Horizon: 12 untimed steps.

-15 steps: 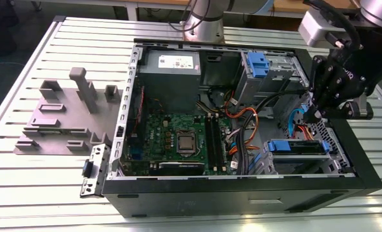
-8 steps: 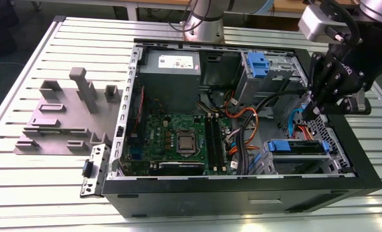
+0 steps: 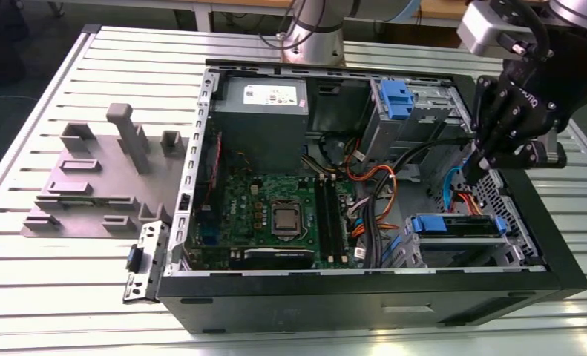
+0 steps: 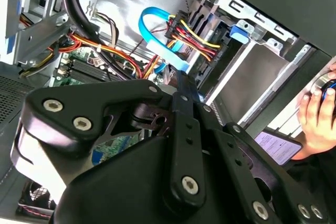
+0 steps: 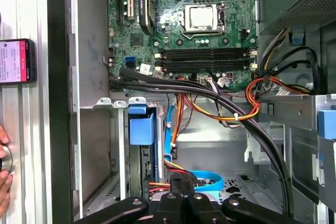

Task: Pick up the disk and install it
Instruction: 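Insert the second disk wire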

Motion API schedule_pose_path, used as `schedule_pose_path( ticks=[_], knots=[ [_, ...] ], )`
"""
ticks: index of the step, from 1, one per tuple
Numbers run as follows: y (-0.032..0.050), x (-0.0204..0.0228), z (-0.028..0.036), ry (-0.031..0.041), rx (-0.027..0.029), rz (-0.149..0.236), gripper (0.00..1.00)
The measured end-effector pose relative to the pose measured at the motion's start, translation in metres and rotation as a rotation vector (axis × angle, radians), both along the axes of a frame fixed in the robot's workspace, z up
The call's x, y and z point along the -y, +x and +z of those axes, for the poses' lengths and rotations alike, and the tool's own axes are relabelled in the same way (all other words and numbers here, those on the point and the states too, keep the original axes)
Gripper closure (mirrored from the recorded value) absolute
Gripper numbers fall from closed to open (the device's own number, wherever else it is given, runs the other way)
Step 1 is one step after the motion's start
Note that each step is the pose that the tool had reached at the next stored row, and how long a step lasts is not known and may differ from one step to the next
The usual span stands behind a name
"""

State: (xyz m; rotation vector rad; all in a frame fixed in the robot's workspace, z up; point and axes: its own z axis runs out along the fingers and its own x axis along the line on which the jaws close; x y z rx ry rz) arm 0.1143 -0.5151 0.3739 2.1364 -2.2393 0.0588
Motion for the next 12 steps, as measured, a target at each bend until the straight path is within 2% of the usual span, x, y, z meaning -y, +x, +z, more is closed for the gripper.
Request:
schedule_pose_path(
  ticks=[6,8,11,12],
  knots=[
    [0.0015,-0.0026,-0.0004,-0.0074,-0.0030,0.000,0.89],
    [0.0019,-0.0032,-0.0007,-0.0143,-0.0039,0.000,0.89],
    [0.0026,-0.0046,-0.0012,-0.0294,-0.0052,0.000,0.89],
    [0.0028,-0.0051,-0.0014,-0.0336,-0.0056,0.000,0.83]
  ],
)
